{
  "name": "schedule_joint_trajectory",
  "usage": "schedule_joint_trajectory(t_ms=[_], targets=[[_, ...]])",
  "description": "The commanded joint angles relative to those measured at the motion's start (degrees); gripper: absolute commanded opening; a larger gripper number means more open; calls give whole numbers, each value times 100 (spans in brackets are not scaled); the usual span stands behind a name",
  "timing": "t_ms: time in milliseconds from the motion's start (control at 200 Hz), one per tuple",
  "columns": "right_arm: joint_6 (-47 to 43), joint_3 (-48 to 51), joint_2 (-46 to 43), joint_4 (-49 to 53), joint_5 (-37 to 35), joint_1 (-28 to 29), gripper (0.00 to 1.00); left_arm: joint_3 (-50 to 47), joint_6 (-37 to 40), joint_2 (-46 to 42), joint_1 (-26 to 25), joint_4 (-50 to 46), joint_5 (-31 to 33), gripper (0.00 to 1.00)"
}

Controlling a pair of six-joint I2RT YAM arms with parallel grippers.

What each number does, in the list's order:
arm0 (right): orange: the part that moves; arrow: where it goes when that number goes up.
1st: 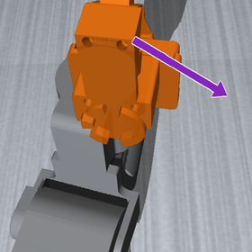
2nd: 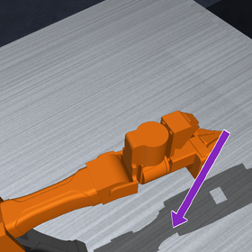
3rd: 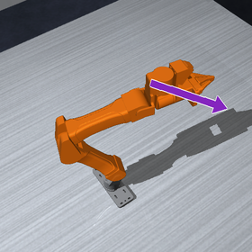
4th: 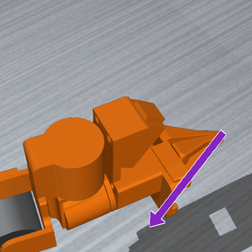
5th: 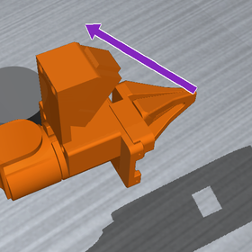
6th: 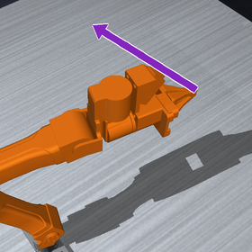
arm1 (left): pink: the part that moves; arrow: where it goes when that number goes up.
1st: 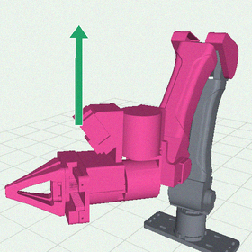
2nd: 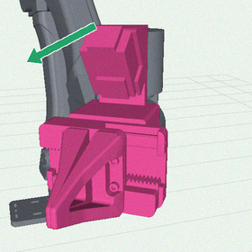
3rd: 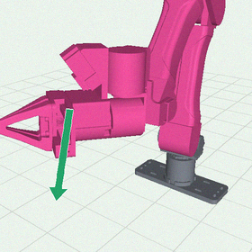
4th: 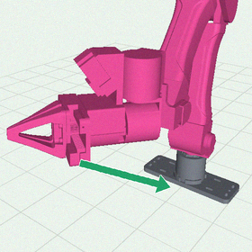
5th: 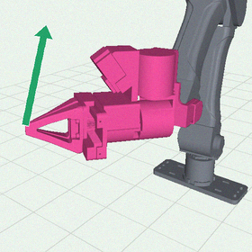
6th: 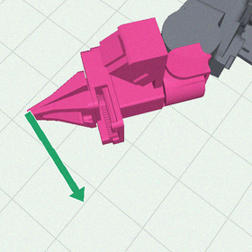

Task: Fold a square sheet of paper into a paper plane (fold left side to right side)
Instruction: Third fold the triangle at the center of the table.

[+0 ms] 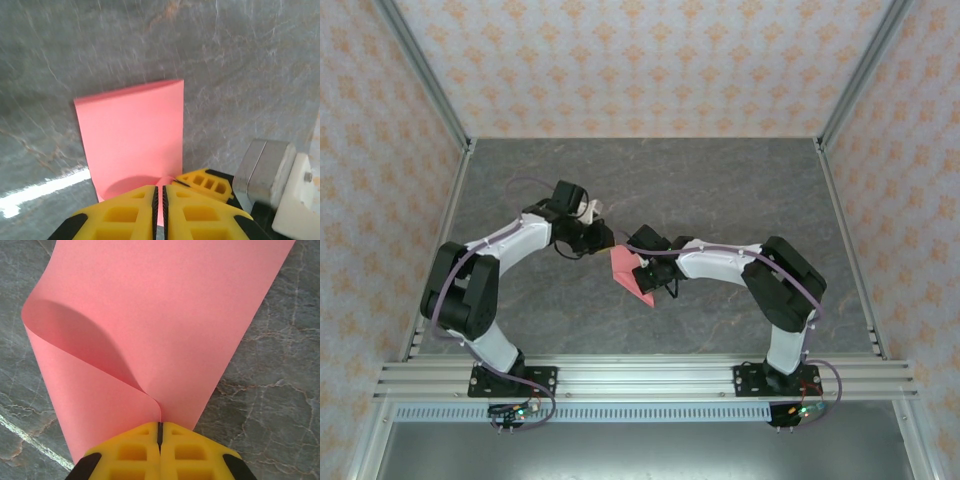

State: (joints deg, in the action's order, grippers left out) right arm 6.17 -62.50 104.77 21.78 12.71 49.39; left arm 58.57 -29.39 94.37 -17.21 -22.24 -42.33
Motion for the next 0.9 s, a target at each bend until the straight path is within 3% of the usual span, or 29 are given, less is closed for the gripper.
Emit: schedule_joint_trajectory(t_ms=[0, 430, 896], targets=[[-58, 124, 394, 280, 171, 142, 0, -218, -371, -52, -231, 288, -213, 13], [-77, 92, 403, 300, 171, 159, 0, -145, -603, 640, -740, 444, -298, 11], [-79, 71, 421, 321, 173, 159, 0, -356, -595, 818, -788, 448, -70, 11]])
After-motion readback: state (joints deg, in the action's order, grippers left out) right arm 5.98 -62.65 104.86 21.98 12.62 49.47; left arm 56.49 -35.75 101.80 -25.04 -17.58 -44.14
